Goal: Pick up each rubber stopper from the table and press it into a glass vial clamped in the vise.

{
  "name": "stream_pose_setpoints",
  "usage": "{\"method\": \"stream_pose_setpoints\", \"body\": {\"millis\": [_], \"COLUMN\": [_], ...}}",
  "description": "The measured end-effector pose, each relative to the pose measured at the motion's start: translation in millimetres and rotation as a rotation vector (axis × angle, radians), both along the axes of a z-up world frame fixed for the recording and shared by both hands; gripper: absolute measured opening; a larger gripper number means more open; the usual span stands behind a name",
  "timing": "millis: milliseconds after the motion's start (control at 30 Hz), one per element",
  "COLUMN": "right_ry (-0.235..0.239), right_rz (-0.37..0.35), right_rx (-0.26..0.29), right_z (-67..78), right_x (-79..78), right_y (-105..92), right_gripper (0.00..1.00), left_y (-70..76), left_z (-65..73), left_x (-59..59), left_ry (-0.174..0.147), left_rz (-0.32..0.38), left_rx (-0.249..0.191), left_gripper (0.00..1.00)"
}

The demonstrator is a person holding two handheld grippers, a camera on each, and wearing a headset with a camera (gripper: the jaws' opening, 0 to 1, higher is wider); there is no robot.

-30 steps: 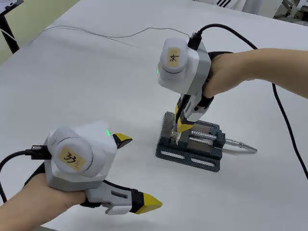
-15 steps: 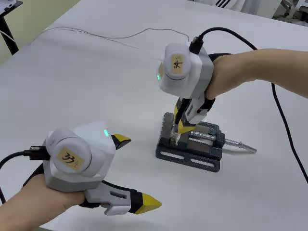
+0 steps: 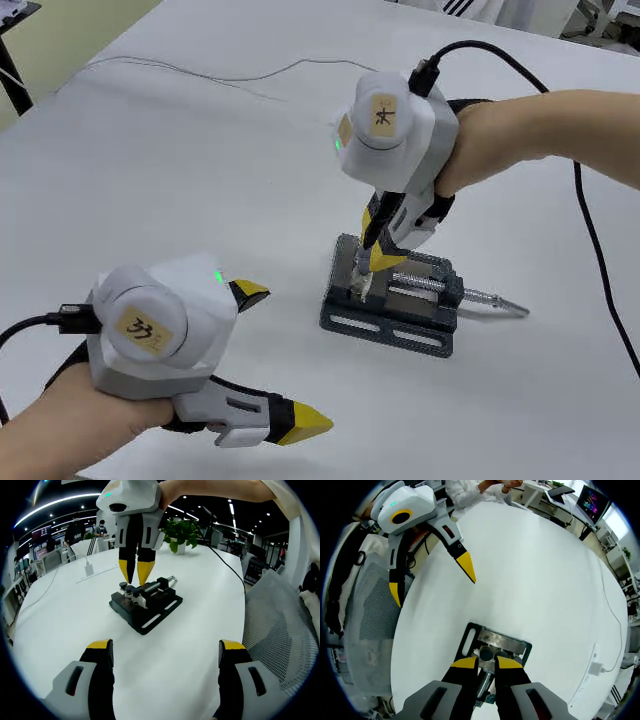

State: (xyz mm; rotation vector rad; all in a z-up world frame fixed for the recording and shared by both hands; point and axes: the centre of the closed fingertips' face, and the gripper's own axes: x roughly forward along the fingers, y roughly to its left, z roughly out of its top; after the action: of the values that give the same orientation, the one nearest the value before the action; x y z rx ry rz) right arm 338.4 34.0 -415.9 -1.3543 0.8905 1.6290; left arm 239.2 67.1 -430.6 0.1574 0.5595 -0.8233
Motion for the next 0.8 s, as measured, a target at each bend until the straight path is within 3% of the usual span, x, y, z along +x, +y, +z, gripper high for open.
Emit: {"method": "stream_pose_setpoints", "body": {"millis": [333,800], "right_ry": [0.026,0.037], "right_rz": [-0.024,-0.026], "right_rx": [0.027,0.021], "right_z": [-4.7,-12.4], "right_x": [-1.3,-2.7], "right_y": [2.6,5.1], "right_gripper": [0.05,0.01], "left_y": [0.2,2.4], "left_z": [-0.9,-5.6], "left_x": [-1.0,-4.0], "left_ry": [0.003,0.017], "left_rz": [-0.004,0.0], "left_rx": [0.003,0.001], "left_gripper": [0.85,0.85]}}
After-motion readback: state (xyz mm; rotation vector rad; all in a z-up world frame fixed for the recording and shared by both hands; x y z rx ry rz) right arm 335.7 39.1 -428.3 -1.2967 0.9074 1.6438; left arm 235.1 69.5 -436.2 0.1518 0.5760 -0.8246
